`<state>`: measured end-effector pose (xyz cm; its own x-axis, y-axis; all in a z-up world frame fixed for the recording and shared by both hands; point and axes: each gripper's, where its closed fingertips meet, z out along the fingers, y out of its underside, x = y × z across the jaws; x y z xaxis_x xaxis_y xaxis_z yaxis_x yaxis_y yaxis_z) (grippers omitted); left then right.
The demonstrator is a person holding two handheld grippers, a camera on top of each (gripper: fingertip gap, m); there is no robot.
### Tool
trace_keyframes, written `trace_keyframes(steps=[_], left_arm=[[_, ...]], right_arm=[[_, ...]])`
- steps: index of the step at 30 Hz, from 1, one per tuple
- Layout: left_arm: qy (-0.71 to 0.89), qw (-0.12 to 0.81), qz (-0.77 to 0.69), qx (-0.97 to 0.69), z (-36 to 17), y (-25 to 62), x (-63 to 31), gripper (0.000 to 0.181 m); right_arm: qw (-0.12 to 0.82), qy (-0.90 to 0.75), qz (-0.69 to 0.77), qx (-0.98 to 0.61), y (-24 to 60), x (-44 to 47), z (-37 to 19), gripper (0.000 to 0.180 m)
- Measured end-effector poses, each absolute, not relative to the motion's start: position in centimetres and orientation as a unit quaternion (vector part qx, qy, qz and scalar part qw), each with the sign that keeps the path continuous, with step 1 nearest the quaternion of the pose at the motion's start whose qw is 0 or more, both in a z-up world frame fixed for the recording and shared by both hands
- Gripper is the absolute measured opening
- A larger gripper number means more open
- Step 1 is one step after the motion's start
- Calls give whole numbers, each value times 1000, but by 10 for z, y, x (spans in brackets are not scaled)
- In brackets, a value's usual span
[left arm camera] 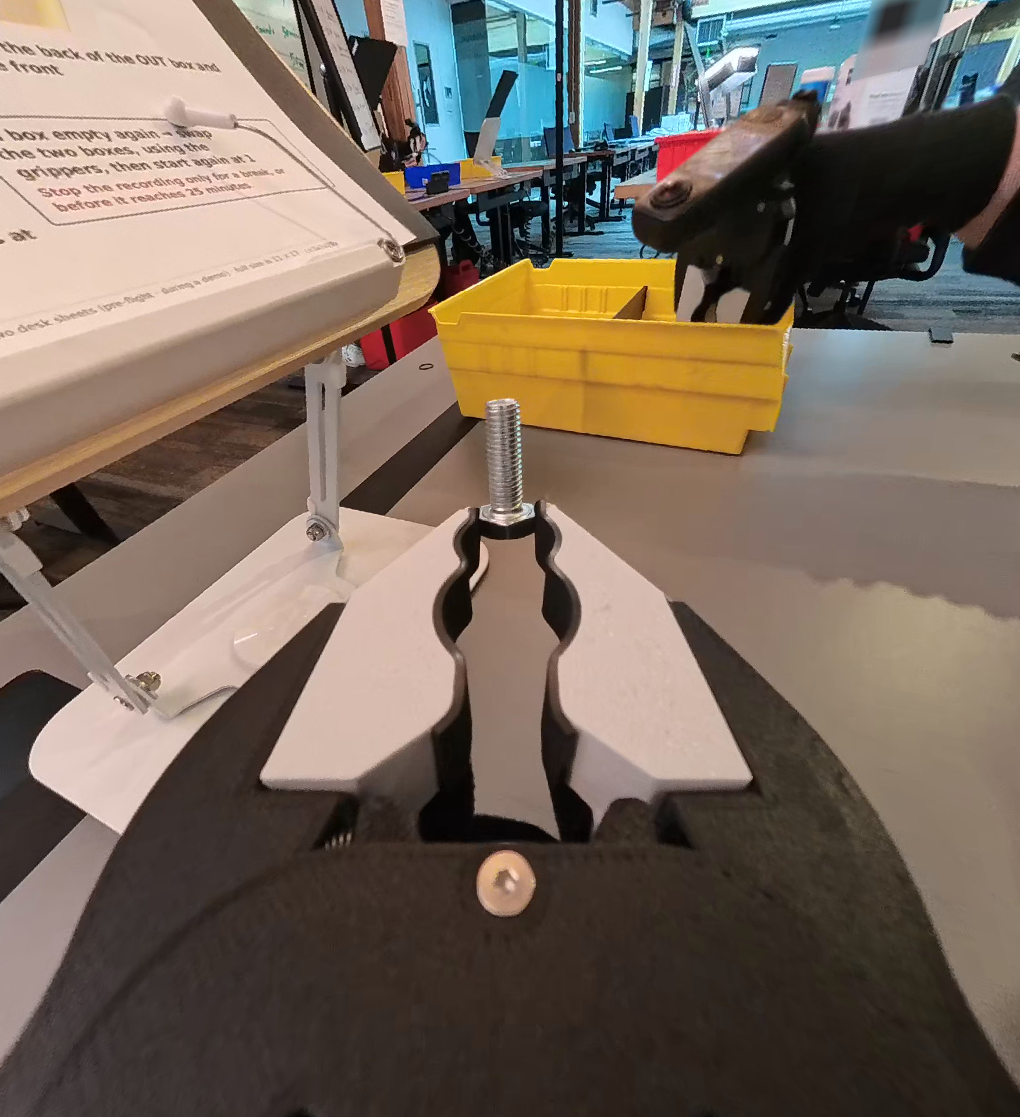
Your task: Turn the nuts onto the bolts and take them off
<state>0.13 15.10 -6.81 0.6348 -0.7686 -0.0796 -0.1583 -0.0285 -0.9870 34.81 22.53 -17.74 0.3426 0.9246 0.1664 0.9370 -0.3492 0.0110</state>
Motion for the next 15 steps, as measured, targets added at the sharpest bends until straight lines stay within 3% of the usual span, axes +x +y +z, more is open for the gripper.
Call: trace_keyframes(steps=[5, 8, 11, 15], left_arm=[[344, 607, -251, -671, -68, 151, 1, 15], [343, 608, -251, -670, -67, 151, 2, 15], [344, 611, -254, -666, -64, 149, 5, 15], [348, 612, -263, -659, -61, 145, 11, 16]], right_arm=[[59, -564, -90, -819, 229, 348, -164, 30], [107, -562, -108, -813, 234, 333, -128, 26], [217, -599, -57, -769, 223, 265, -75, 22], [356, -658, 123, -652, 166, 134, -11, 22]])
